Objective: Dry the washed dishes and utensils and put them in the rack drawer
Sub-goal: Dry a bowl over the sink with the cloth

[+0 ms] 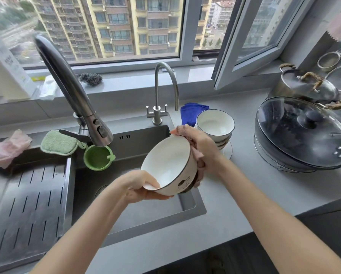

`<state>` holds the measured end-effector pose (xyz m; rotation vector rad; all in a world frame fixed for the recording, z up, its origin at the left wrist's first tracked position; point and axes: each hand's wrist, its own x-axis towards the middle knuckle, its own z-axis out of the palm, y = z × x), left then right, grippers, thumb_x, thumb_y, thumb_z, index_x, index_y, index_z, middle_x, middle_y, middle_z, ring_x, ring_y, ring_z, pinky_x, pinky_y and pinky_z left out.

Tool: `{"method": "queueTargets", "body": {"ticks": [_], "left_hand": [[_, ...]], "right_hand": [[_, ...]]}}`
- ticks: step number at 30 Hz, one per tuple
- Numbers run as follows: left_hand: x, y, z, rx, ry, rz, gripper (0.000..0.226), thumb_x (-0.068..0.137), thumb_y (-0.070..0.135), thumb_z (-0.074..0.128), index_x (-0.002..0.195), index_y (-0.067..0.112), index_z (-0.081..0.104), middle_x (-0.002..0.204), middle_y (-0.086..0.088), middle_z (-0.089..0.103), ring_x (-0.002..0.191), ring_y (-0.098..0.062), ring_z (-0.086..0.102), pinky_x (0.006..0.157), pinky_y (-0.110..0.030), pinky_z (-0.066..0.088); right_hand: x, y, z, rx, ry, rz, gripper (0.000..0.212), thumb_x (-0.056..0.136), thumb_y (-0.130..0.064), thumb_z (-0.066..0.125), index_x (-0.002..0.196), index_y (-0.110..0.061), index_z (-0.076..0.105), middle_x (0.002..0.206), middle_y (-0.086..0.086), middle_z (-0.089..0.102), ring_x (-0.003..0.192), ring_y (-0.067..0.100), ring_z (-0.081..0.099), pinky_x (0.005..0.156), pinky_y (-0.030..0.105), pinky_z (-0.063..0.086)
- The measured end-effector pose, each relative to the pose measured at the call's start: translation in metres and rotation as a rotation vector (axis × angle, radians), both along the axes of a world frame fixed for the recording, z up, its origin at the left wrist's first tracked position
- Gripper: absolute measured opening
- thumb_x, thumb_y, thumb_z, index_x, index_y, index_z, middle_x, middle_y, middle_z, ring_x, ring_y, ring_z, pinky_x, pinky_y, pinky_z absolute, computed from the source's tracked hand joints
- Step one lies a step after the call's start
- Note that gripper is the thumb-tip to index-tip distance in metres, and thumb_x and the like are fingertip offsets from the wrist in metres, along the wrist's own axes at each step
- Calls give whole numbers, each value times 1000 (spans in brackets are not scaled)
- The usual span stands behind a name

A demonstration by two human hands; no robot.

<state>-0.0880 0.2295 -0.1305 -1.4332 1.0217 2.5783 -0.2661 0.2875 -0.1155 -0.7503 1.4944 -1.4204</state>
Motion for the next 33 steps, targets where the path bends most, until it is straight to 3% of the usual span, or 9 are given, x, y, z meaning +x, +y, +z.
{"method": "queueTargets", "body": {"ticks": [4,7,10,15,19,21,25,29,33], "left_hand": [[6,-2,3,8,82,-107,38,78,-23,42,102,2,59,89,-22,70,72,-39,70,56,-44,58],[13,-5,-3,-2,136,-48,47,77,-24,37,108,4,58,102,-23,66,83,-42,68,64,-56,56],[22,-12,-15,-73,82,54,48,73,-15,45,115,6,56,110,-21,64,95,-43,62,76,-60,53],[21,-9,-28,-183,-71,181,68,64,57,64,122,22,57,120,-16,62,106,-41,60,81,-67,48],[10,-5,-28,-156,16,210,80,67,79,53,121,21,61,117,-12,66,108,-35,61,87,-57,50],[7,-4,-26,-244,66,211,80,70,79,50,122,20,60,121,-12,64,118,-38,55,100,-57,41],[-4,8,-22,-513,98,189,53,87,65,42,104,20,65,100,-4,70,90,-24,66,75,-43,54],[-3,2,-20,-581,22,245,56,78,64,53,90,9,54,71,-8,54,61,-20,54,62,-36,43],[14,-13,-21,-360,-50,19,66,66,68,60,105,17,69,93,-11,73,88,-32,68,91,-47,51]], "right_hand": [[-9,-9,-6,205,-246,65,33,95,-32,51,73,-18,70,77,7,60,71,28,57,60,32,42],[-8,-7,-7,218,-117,-109,26,99,-27,50,78,-12,58,63,4,54,44,15,53,37,20,32],[-16,-7,22,-14,-105,-380,25,101,-22,45,83,-9,55,78,12,59,65,16,69,62,34,59],[10,-3,85,-349,-197,-377,20,102,-19,39,89,-14,52,66,-6,68,82,15,69,74,39,58],[44,19,22,-50,1029,22,29,88,-29,50,115,-22,60,111,4,61,102,25,58,90,40,45],[55,31,-9,115,1282,205,44,83,-36,50,125,-25,59,133,12,51,118,31,50,99,42,40],[83,26,-26,202,858,263,52,96,-31,48,146,-26,31,143,2,44,133,19,38,106,31,32],[94,27,-26,135,327,363,42,99,-15,44,139,-27,44,89,-24,57,76,-6,54,72,13,41],[70,48,-19,142,798,809,29,93,-18,54,121,-25,61,108,-10,66,92,6,56,87,24,44]]}}
